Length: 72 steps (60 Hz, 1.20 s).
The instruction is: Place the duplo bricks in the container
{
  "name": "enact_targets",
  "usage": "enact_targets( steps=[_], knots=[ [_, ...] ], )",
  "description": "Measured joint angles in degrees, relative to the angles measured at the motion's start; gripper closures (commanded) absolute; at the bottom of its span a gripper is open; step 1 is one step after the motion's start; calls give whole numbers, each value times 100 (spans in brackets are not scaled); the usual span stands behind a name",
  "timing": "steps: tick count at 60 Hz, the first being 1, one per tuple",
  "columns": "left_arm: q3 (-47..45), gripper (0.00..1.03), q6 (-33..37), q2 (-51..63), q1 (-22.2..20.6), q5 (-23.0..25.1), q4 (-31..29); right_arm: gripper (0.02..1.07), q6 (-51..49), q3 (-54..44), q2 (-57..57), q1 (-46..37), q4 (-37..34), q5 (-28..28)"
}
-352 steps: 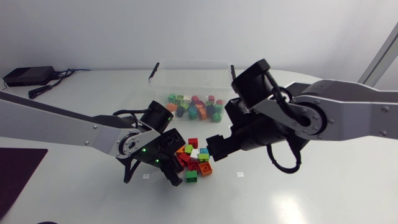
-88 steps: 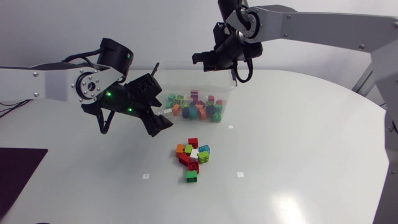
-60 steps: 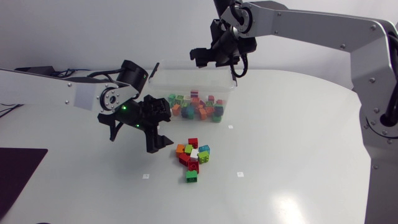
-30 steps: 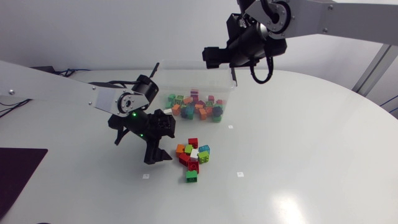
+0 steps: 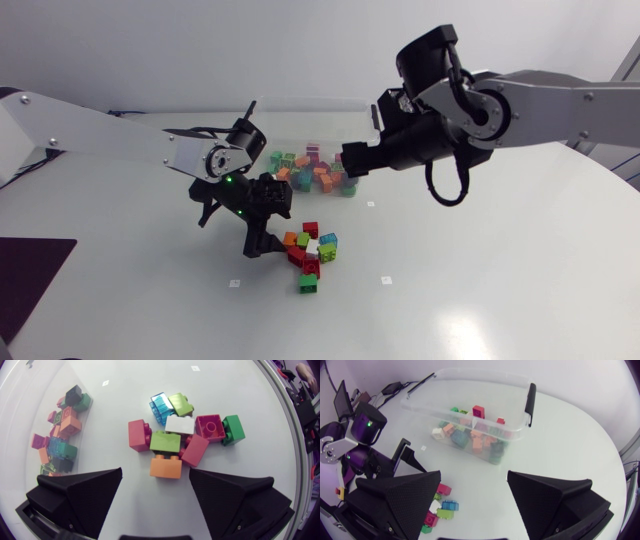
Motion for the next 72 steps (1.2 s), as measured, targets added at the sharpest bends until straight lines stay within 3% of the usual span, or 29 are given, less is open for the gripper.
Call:
enact_targets(
  steps=[17,45,51,72],
  knots=[
    [20,27,-2,155,-74,17,-55,11,2,-682,-70,225,136,0],
    [20,75,-2,162,-83,87,-306,11,26,-798,125,914,74,0],
    [17,79,-4,160,-83,142,-313,11,33,-798,286,1036,-129,4],
    [-326,79,-26,-269,28,149,-396,12,68,-787,752,1064,-470,157]
  ],
)
